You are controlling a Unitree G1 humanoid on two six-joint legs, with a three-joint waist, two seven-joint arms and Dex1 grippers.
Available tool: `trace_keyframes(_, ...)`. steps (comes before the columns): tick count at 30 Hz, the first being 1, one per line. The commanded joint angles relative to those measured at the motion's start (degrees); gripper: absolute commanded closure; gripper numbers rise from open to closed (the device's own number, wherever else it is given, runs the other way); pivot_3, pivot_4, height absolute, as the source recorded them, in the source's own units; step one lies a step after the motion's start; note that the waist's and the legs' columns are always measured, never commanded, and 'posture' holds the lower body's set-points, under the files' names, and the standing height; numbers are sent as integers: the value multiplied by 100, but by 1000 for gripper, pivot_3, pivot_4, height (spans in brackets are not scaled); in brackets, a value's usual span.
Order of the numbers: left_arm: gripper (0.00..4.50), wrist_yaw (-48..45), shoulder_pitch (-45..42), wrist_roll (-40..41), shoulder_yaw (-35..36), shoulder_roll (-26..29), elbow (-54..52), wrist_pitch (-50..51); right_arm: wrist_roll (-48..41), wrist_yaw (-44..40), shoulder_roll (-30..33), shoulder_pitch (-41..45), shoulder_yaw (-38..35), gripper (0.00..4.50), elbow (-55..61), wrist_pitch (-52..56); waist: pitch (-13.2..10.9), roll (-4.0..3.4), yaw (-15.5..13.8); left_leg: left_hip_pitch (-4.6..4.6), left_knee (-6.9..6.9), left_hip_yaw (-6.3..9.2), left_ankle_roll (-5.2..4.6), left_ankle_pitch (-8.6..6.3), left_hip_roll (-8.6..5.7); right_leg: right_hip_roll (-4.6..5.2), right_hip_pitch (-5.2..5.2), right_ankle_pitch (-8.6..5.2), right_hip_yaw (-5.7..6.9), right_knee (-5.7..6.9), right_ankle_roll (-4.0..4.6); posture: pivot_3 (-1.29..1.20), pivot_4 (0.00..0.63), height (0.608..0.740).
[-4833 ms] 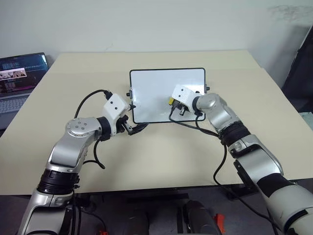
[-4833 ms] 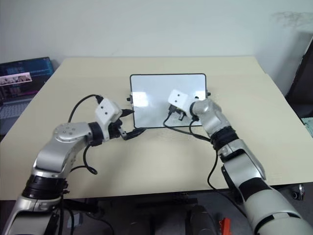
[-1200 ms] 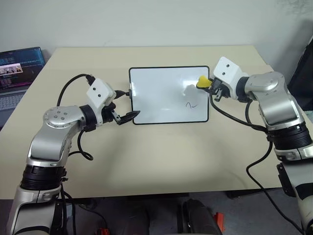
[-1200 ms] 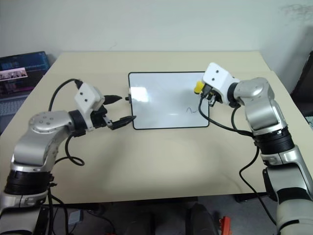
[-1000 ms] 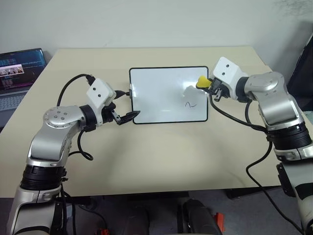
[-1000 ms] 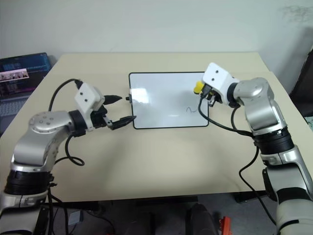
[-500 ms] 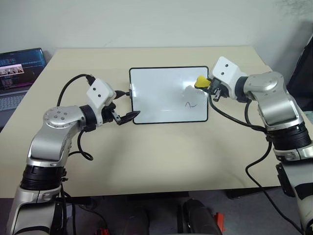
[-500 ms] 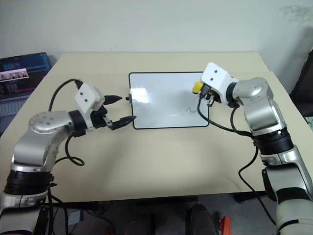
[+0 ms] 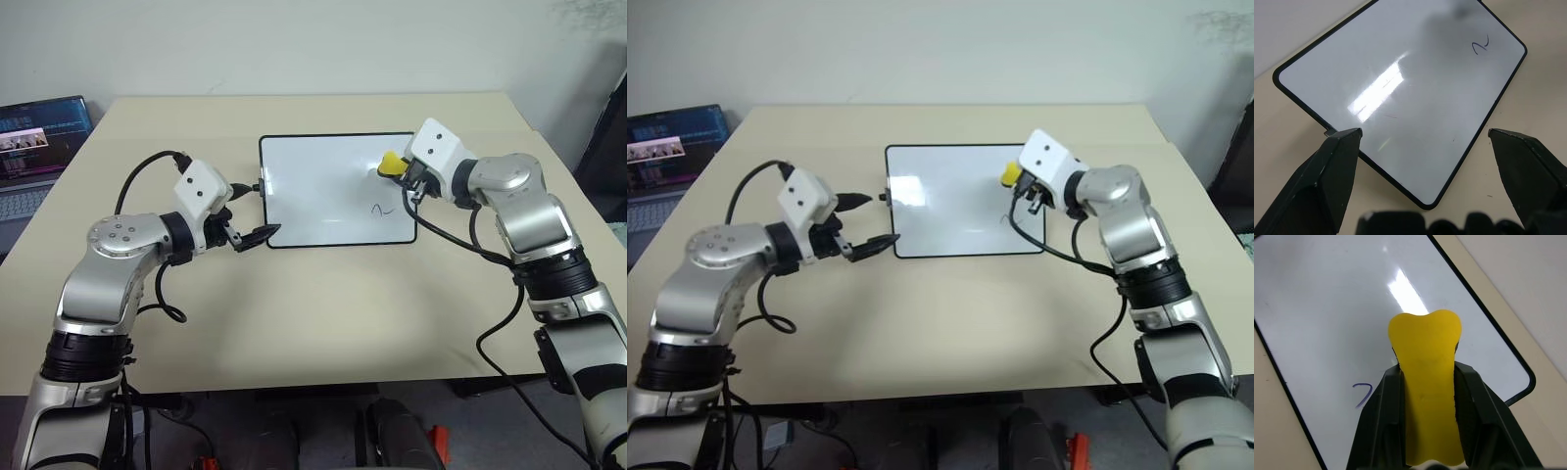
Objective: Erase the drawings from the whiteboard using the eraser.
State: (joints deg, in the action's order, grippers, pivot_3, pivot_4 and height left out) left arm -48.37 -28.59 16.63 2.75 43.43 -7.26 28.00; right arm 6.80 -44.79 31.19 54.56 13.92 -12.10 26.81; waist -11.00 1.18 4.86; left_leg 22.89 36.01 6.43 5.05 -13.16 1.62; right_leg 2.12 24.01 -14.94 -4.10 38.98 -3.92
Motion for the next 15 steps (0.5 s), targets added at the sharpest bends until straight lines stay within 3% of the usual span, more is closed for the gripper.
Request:
trace_keyframes(1, 0, -43, -7, 25, 78, 58, -146, -64, 136, 330, -135, 114, -51, 3523, -287, -487, 0, 0, 2, 0, 0, 0, 0, 0, 0, 0, 0, 0, 0, 0, 0, 0, 150, 740)
trace_keyframes(5, 0, -64, 3, 1, 57, 75, -133, -66, 368, 853, -493, 359, 29, 3523, -1180, -1032, 0, 0, 28, -3, -1, 0, 0, 0, 0, 0, 0, 1, -1, 1, 1, 0, 150, 740)
trace_keyframes(15, 0, -72, 85, 13, 110, 103, -213, 1, 727, 1041, -854, 424, 278, 3523, -2364, -1796, 0, 0, 25, -2, -3, 1, 0, 0, 0, 0, 0, 1, 0, -1, 1, 0, 150, 740)
